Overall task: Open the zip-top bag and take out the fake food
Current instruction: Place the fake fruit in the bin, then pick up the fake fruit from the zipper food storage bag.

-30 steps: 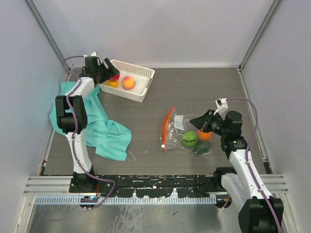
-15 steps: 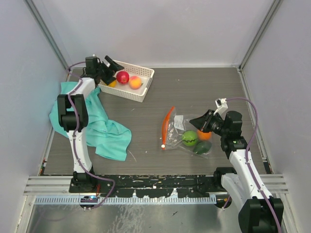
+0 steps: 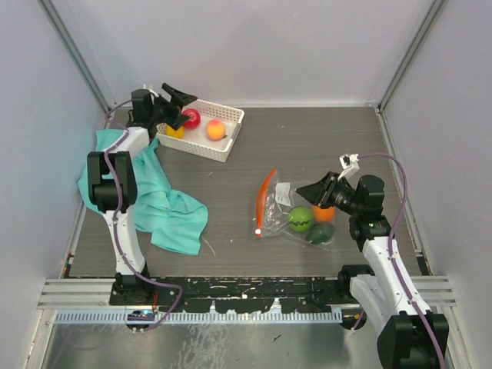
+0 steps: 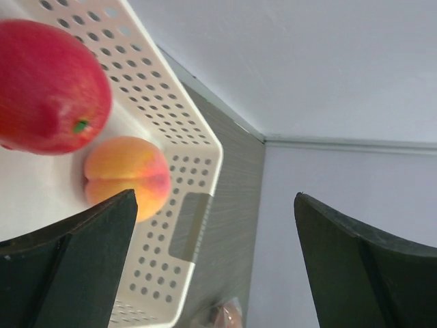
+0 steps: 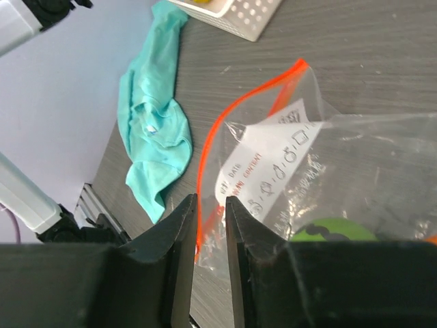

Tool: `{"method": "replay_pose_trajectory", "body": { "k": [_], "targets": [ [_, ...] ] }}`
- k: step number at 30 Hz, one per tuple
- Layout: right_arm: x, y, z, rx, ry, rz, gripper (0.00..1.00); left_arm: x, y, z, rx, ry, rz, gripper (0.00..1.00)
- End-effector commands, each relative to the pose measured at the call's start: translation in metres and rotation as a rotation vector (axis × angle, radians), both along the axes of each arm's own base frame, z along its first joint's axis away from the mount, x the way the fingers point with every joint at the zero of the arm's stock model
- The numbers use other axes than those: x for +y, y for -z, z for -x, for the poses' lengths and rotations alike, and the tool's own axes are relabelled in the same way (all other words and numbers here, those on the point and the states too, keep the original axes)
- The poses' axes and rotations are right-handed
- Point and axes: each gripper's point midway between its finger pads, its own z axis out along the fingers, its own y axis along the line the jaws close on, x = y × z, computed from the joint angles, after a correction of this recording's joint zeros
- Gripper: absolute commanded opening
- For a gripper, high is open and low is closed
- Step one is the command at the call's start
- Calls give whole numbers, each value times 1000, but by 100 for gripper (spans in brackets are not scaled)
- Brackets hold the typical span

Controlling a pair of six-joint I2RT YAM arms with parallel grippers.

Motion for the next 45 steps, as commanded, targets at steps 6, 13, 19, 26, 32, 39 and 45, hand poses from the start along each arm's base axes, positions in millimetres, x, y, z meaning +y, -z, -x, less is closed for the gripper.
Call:
{"method": "replay_pose_trajectory", "body": {
  "k": [6,13,19,26,32,39,45],
  "targets": [
    [19,-55,6,-168,-115,-145,39,-47,-133,56,-339,194,192,98],
    [26,-79,10,-227,-167,-226,51,-93,-158,102,-455,338,181,98],
    [32,-103,7,-274,-197,-254,59,-129,-178,149,-582,451,123,98],
    [51,-134,-5,-336,-244,-200,62,-158,-184,205,-742,540,24,98],
    [78,-153,-15,-358,-273,-102,63,-157,-186,244,-869,575,20,98],
    [115,-161,-22,-357,-281,59,63,-140,-157,273,-942,535,-107,98],
    [142,-156,-32,-321,-274,207,63,-115,-120,282,-897,468,-371,98]
  ]
}}
